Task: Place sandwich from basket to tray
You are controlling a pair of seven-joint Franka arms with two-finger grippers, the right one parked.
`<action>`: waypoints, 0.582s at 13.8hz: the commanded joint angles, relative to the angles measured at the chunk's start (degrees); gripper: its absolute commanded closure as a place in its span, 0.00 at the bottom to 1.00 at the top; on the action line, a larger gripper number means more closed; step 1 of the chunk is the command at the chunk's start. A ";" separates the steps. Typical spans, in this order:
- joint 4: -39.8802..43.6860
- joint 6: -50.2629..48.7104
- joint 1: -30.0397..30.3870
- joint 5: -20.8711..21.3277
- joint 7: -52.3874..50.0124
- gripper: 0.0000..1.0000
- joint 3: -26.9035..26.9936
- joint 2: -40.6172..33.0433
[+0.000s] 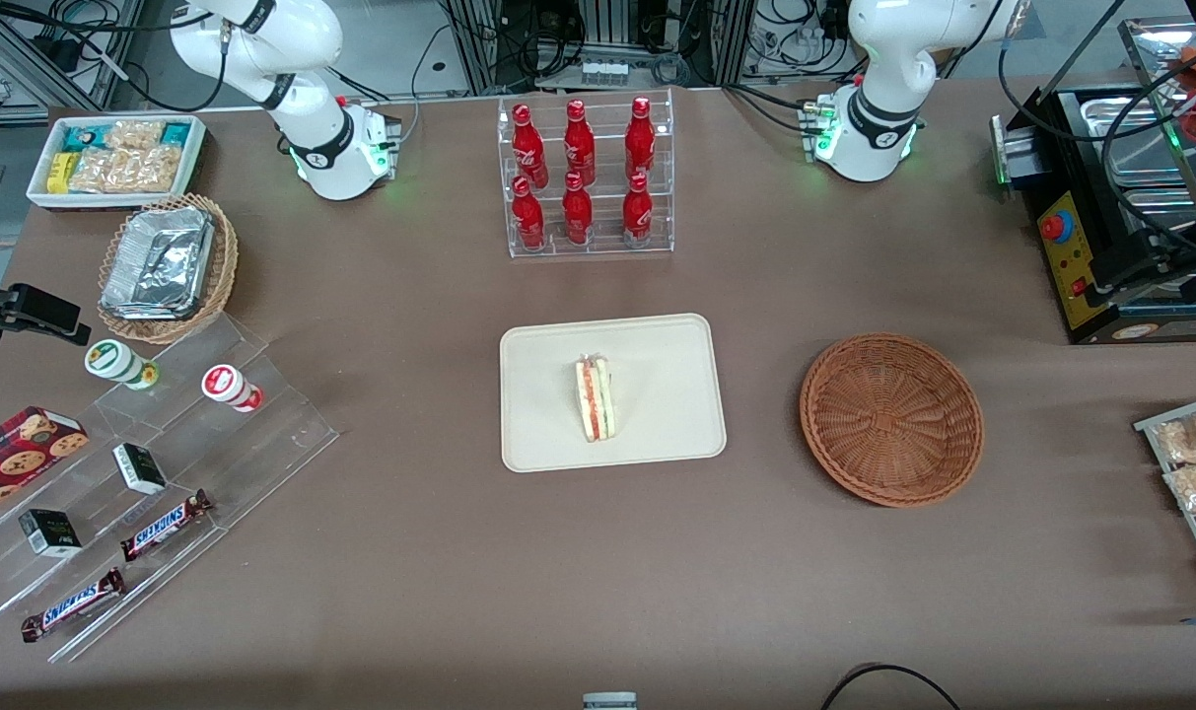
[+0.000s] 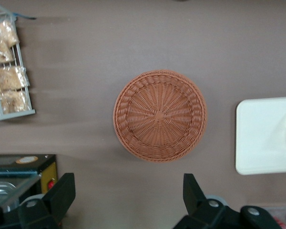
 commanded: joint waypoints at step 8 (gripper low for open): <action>-5.68 1.42 0.04 -0.45 0.13 0.00 0.69 -5.00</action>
